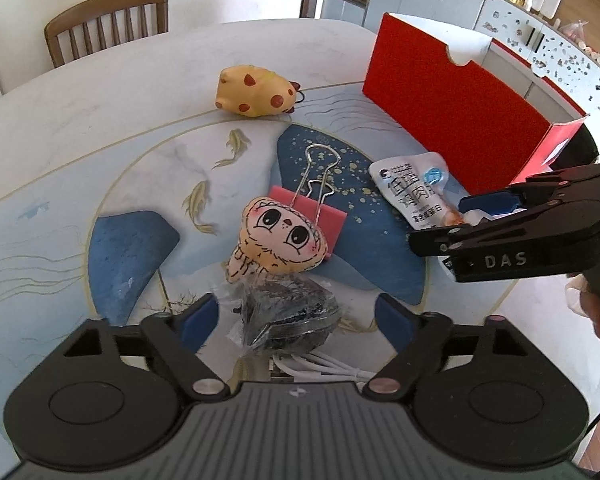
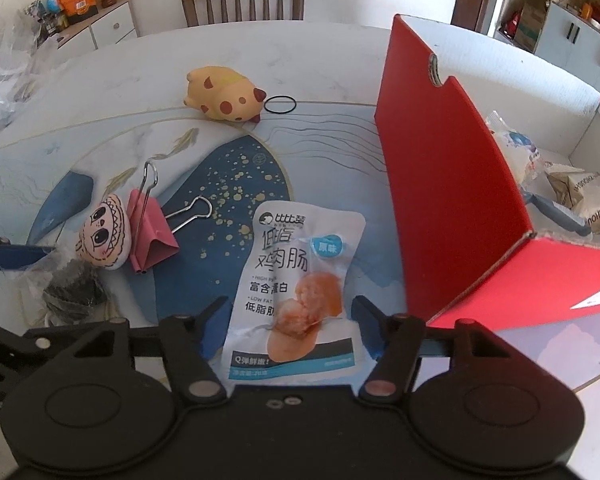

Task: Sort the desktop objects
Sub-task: 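Grasp the black mesh bag with left tool while right tool grasps the sausage pack, then carry the black bag with left tool while right tool carries the sausage pack to the box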

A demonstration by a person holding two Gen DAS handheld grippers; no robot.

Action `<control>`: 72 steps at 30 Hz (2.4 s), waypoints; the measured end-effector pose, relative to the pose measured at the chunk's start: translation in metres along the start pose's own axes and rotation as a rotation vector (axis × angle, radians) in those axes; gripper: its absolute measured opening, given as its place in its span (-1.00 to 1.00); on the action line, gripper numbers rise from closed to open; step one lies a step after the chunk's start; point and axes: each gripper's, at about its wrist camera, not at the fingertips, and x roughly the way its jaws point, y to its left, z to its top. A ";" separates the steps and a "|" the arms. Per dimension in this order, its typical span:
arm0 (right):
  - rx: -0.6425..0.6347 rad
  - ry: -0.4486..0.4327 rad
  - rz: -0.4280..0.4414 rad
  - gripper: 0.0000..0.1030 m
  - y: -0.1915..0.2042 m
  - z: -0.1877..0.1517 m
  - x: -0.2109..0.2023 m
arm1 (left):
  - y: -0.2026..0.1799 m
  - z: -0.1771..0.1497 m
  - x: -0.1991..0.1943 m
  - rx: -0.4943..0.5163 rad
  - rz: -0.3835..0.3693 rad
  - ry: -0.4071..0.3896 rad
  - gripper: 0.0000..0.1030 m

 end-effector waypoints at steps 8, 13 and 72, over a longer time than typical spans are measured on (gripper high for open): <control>0.015 0.002 0.026 0.16 -0.001 -0.001 -0.006 | 0.003 0.000 -0.001 -0.023 -0.005 0.002 -0.04; 0.025 0.003 0.034 0.14 -0.002 -0.003 -0.010 | 0.004 0.000 -0.006 -0.035 -0.016 -0.007 -0.09; 0.179 -0.208 0.158 -0.55 -0.135 0.015 -0.168 | -0.119 0.090 -0.074 0.055 -0.240 -0.160 -0.09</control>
